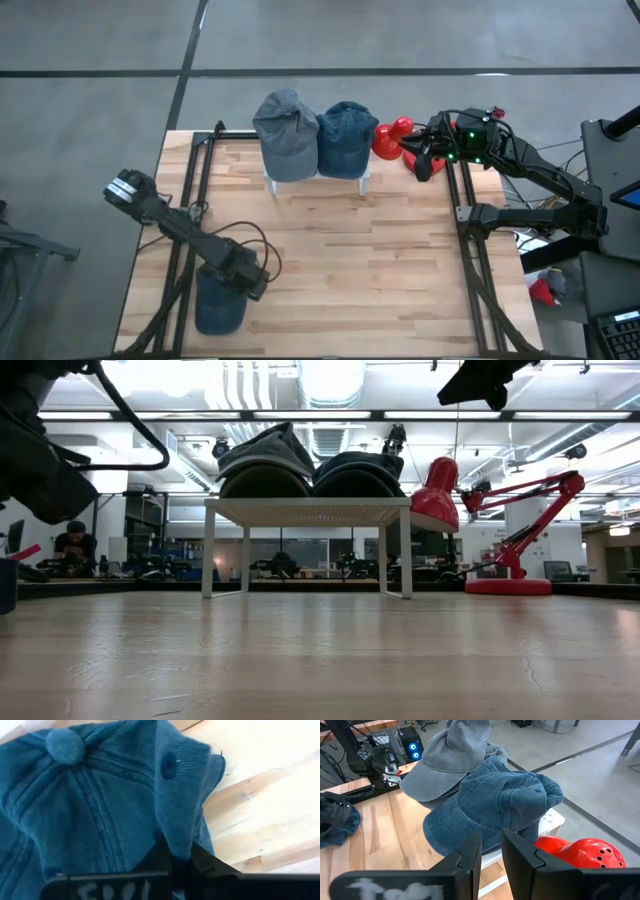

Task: Pick & Place hat
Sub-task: Stack the blue cap on the blue cap on the shelf

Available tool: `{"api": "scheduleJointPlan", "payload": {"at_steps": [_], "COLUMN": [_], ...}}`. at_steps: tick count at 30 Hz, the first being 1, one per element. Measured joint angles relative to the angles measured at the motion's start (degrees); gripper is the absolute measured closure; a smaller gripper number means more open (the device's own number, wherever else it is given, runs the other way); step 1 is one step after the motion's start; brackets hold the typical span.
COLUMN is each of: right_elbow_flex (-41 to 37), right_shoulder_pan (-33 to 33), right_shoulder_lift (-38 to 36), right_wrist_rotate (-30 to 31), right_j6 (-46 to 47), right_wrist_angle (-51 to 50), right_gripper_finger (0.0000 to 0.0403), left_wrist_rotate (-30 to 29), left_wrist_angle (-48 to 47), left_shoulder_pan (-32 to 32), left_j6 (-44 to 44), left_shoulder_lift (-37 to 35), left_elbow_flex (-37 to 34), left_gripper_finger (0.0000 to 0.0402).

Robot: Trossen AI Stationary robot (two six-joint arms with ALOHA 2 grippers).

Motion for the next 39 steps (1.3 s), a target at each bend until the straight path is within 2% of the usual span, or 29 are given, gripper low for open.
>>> {"api": "scheduleJointPlan", "payload": {"at_steps": [3, 7, 16, 21, 25, 32, 39], "right_elbow_flex": [0.02, 0.02, 0.02, 0.02, 0.02, 0.02, 0.02], "right_shoulder_pan": [0.0, 0.0, 0.0, 0.0, 0.07, 0.11, 0.12], "right_shoulder_lift": [0.0, 0.0, 0.13, 0.11, 0.03, -1.48, -5.47], "right_wrist_rotate": [0.0, 0.04, 0.12, -0.1, -2.35, -13.28, -16.59], "right_j6": [0.0, 0.0, 0.69, 4.75, 4.28, 2.5, 1.58], "right_wrist_angle": [-0.02, -0.06, -0.12, -0.22, -0.73, -1.03, -2.57], "right_gripper_finger": [0.0332, 0.0326, 0.0313, 0.0315, 0.0326, 0.0345, 0.035], "left_wrist_rotate": [-2.19, -8.65, -25.97, -32.42, -36.67, -36.99, -36.99], "left_wrist_angle": [1.54, 3.76, 3.91, 3.77, 3.86, 4.13, 4.13], "left_shoulder_pan": [0.11, 0.23, 0.63, 2.33, 5.27, 13.05, 17.42], "left_j6": [0.33, -0.5, 2.6, 2.61, 2.44, 8.36, 16.61], "left_shoulder_lift": [-1.35, -4.15, -5.44, -3.05, 1.31, 15.5, 27.83], "left_elbow_flex": [0.0, 0.96, 11.13, 16.14, 21.24, 35.59, 48.03], "left_gripper_finger": [0.0392, 0.0397, 0.04, 0.04, 0.0401, 0.0401, 0.0389]}}
